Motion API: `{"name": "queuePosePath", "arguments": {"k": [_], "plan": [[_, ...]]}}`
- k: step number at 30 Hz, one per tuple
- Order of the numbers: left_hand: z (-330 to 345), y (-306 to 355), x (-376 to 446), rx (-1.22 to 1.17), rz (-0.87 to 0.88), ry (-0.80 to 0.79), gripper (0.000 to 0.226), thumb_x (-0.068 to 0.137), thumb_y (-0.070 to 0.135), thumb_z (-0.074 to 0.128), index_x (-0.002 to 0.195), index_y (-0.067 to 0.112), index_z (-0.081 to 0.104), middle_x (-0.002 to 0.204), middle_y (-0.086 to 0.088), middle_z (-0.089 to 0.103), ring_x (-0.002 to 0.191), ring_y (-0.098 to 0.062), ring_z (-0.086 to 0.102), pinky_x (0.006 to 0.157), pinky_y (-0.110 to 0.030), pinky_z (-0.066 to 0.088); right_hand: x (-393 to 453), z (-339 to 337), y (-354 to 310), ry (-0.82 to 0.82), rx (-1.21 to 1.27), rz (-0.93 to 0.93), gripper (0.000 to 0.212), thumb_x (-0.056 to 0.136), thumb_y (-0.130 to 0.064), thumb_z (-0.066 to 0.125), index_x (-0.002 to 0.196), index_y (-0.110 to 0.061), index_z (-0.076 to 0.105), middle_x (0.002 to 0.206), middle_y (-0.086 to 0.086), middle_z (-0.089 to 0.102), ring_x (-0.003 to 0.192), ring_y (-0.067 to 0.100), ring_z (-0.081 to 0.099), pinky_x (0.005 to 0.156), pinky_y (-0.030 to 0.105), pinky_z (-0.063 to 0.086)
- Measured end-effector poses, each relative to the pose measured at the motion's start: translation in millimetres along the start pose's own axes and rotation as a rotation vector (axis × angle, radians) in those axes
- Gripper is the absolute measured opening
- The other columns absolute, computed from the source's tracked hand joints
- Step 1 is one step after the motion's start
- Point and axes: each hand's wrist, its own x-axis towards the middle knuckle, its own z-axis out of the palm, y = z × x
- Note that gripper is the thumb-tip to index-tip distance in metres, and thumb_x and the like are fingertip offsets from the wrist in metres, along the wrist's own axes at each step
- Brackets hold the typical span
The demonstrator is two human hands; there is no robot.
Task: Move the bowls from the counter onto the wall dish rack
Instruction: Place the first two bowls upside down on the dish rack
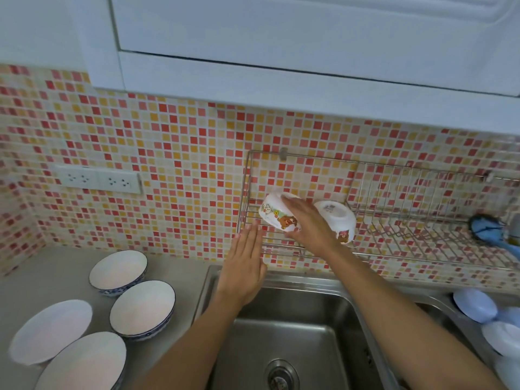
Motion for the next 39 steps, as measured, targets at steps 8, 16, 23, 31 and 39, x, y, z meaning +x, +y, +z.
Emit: {"name": "queuePosePath", "arguments": {"k": [8, 16, 23, 31, 39], "plan": [[5.9, -0.5, 1.5, -0.024, -0.021, -0.055, 0.064, 0.096, 0.037, 0.02, 0.15, 0.013, -0.005, 0.159, -0.003, -0.008, 0.145, -0.017, -0.014, 0.12, -0.04, 0.0, 22.2, 14.9, 2.6, -0.128, -0.102, -0.029, 0.094, 0.076, -0.015, 0.079, 0.152, -0.028, 0.025, 0.153, 0.0, 0.029, 0.142, 0.024, 0.023, 0.113, 0.037, 0.029], [10.7, -1.1, 2.6, -0.029, -0.031, -0.072, 0.063, 0.095, 0.037, 0.021, 0.151, 0.013, 0.001, 0.16, -0.003, -0.003, 0.146, -0.016, -0.011, 0.119, -0.039, -0.003, 17.8, 21.3, 2.5, -0.073, 0.074, -0.029, 0.083, 0.082, -0.028, 0.075, 0.151, -0.031, 0.027, 0.155, 0.001, 0.027, 0.145, 0.022, 0.018, 0.117, 0.036, 0.022], [5.4, 1.9, 2.4, -0.069, -0.039, -0.073, 0.066, 0.091, 0.037, 0.013, 0.15, 0.012, 0.001, 0.159, -0.004, -0.002, 0.146, -0.017, -0.009, 0.12, -0.039, 0.001, 17.5, 23.0, 4.8, -0.077, 0.154, 0.042, 0.084, 0.08, -0.026, 0.076, 0.15, -0.026, 0.03, 0.154, 0.001, 0.03, 0.143, 0.022, 0.024, 0.118, 0.038, 0.023], [6.7, 1.7, 2.5, -0.062, -0.056, -0.084, 0.064, 0.094, 0.037, 0.019, 0.151, 0.012, 0.005, 0.16, -0.004, 0.004, 0.146, -0.017, -0.004, 0.12, -0.041, 0.005, 22.3, 25.8, 8.0, -0.061, 0.255, 0.114, 0.066, 0.067, -0.018, 0.085, 0.124, -0.02, 0.054, 0.134, 0.0, 0.045, 0.125, 0.022, 0.041, 0.107, 0.038, 0.036], [1.5, 5.7, 2.8, -0.071, -0.075, -0.086, 0.064, 0.094, 0.038, 0.02, 0.151, 0.014, 0.006, 0.16, -0.002, 0.004, 0.145, -0.013, -0.006, 0.117, -0.034, -0.007, 20.9, 19.3, 5.6, -0.026, 0.239, 0.119, 0.065, 0.074, -0.027, 0.079, 0.132, -0.023, 0.05, 0.142, 0.0, 0.043, 0.133, 0.024, 0.038, 0.11, 0.043, 0.034]]}}
